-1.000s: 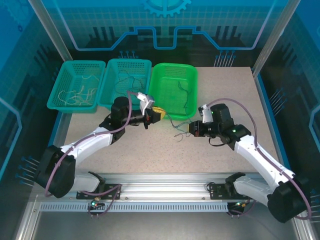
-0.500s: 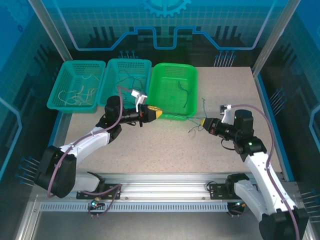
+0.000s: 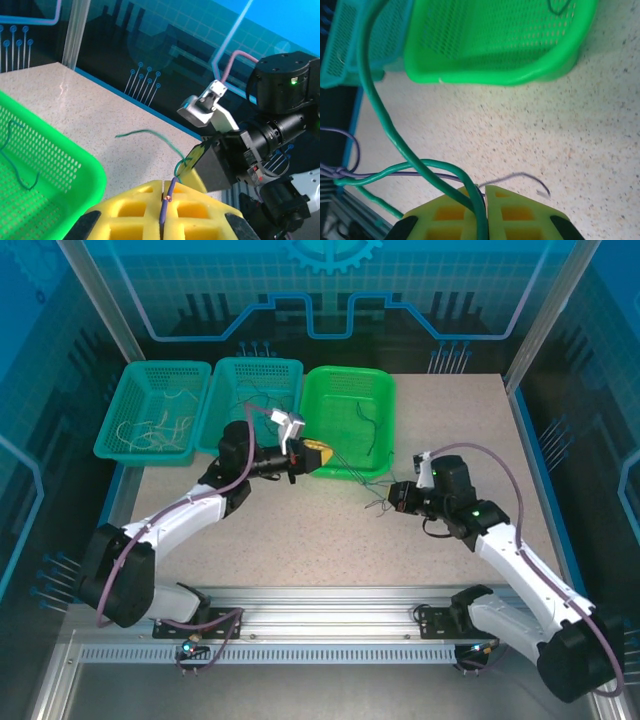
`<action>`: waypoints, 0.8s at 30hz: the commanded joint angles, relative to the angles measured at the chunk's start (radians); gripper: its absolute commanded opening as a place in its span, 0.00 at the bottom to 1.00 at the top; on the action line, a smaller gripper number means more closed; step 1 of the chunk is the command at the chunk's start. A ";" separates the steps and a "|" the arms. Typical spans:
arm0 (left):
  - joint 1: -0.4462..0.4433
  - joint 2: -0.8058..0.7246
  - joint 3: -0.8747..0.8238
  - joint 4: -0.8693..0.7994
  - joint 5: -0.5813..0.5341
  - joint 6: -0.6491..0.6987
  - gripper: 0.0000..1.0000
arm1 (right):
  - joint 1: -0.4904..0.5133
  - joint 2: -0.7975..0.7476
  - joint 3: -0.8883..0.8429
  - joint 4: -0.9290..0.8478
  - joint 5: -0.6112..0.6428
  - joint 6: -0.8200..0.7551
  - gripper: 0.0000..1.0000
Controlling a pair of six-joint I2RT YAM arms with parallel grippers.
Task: Untangle the cables
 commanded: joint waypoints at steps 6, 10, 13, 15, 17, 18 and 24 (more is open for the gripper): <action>-0.035 -0.093 0.014 -0.071 -0.054 0.228 0.23 | 0.012 -0.040 0.080 -0.157 0.145 -0.150 0.03; -0.043 -0.152 -0.007 -0.120 -0.058 0.281 0.42 | 0.011 -0.033 0.147 -0.185 0.142 -0.214 0.03; -0.041 -0.199 -0.024 -0.118 -0.045 0.293 0.45 | 0.008 -0.013 0.182 -0.210 0.161 -0.239 0.03; -0.041 -0.211 -0.013 -0.148 -0.008 0.295 0.46 | 0.005 -0.001 0.218 -0.205 0.148 -0.248 0.03; -0.041 -0.192 0.023 -0.190 0.064 0.274 0.49 | 0.002 0.007 0.226 -0.183 0.095 -0.266 0.03; -0.043 -0.178 0.037 -0.198 0.102 0.259 0.52 | 0.003 0.010 0.231 -0.178 0.075 -0.269 0.03; -0.056 -0.104 0.077 -0.290 0.110 0.319 0.65 | 0.002 0.013 0.280 -0.155 -0.078 -0.285 0.03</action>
